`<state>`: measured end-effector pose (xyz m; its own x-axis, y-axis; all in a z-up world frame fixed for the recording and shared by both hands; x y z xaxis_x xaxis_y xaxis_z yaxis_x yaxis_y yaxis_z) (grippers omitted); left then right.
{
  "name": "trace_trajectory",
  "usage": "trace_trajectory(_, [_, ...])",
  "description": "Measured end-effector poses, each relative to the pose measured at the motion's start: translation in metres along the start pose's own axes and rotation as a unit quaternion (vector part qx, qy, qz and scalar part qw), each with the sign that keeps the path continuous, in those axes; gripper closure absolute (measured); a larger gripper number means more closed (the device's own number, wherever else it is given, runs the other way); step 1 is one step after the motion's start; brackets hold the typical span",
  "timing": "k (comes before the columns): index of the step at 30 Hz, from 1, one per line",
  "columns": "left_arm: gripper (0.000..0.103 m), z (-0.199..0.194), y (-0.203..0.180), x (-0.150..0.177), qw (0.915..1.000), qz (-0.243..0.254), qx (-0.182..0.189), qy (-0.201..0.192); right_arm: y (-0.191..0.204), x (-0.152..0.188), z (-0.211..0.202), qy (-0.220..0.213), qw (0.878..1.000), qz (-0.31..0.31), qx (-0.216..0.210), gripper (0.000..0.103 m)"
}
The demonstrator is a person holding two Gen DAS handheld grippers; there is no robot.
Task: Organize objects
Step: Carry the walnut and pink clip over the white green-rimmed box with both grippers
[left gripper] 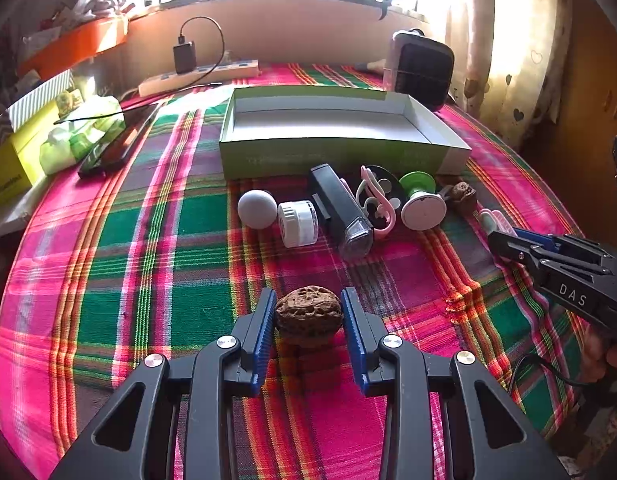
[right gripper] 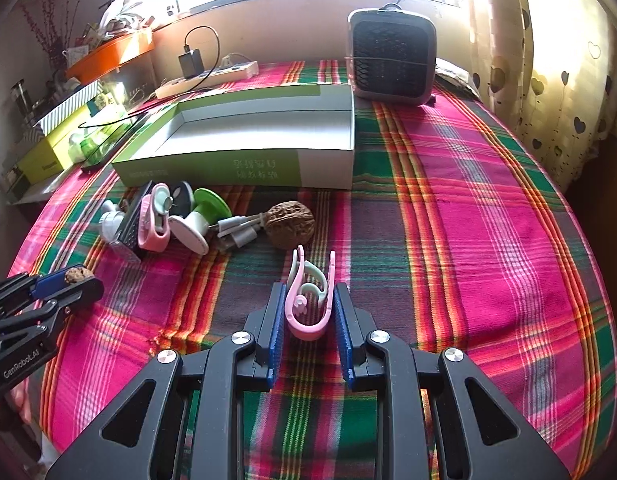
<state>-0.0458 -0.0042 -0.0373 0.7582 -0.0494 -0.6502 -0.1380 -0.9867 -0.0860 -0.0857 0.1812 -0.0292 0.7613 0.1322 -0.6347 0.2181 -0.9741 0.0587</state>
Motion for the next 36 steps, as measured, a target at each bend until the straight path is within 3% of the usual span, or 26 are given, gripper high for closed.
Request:
trace_trajectory(13, [0.072,-0.011,-0.005,-0.03,0.9996,0.004,0.023,-0.018,0.024,-0.019,-0.01,-0.016,0.999,-0.016,-0.027,0.079])
trace_trajectory(24, [0.072,0.004,0.003,-0.08,0.999,0.008,0.032,-0.031,0.042,-0.071,-0.005,-0.04,0.998,-0.038,-0.033,0.079])
trace_trajectory(36, [0.072,0.027,0.011,-0.143,0.9982,0.012,0.045,-0.039,0.047,-0.132,0.019,-0.036,0.998,-0.045,-0.032,0.079])
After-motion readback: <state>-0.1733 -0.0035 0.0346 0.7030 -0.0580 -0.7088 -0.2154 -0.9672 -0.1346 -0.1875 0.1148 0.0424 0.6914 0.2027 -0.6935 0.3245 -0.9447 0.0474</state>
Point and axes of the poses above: each gripper's, at about its wrist camera, not at the fingertips, and z roughly the way its jaws point, y to its left, x to its underside, the point moved 6 cm from there along z, roughly the way its jaws point, and after that the axes turned 1 degree about -z, right-handed, at the moved point
